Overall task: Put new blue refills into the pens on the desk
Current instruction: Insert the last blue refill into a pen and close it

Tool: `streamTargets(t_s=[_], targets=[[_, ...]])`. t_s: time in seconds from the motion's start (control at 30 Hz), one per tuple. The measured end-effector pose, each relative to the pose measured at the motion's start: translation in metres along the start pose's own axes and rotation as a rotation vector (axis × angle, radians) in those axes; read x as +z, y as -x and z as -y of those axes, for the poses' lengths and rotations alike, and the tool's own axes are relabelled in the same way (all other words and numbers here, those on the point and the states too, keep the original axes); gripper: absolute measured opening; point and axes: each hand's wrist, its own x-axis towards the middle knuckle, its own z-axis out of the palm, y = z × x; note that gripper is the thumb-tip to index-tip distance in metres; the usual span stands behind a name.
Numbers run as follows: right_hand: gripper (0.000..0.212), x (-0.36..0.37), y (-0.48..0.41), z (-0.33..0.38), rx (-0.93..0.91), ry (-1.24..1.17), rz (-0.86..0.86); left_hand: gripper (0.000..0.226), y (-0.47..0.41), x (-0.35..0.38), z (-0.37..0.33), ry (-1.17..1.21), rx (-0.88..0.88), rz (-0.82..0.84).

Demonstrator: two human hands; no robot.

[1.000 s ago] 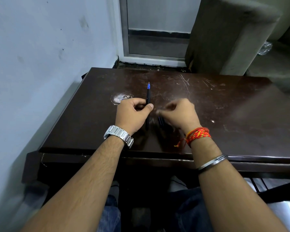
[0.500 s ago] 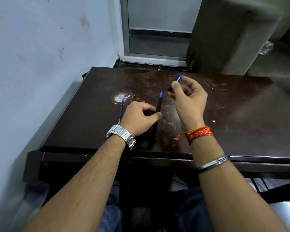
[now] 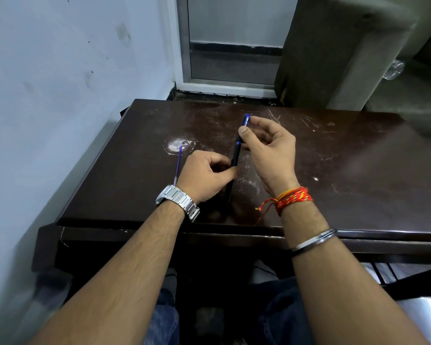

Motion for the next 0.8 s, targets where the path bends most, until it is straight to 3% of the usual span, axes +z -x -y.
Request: streamTargets(t_s=[0.1, 0.2, 0.3, 0.4, 0.5, 0.8], targets=[[0.033, -0.001, 0.002, -0.001, -0.004, 0.105, 0.052, 0.011, -0.001, 0.001, 0.001, 0.021, 0.022, -0.056], [0.051, 0.002, 0.004, -0.002, -0.001, 0.062, 0.151, 0.015, -0.003, 0.001, 0.005, 0.024, 0.032, -0.126], [0.055, 0.003, 0.004, -0.005, -0.031, 0.148, 0.225, 0.003, -0.004, 0.002, 0.006, 0.045, 0.021, -0.162], [0.062, 0.001, 0.004, -0.008, -0.036, 0.292, 0.299, 0.011, -0.004, 0.001, 0.007, 0.020, 0.045, -0.170], [0.068, 0.001, 0.005, -0.010, 0.041, 0.263, 0.369, 0.015, -0.003, 0.000, 0.007, -0.016, 0.026, -0.157], [0.062, 0.007, 0.009, -0.012, 0.011, 0.309, 0.299, 0.012, 0.002, 0.003, 0.003, -0.108, -0.027, -0.169]])
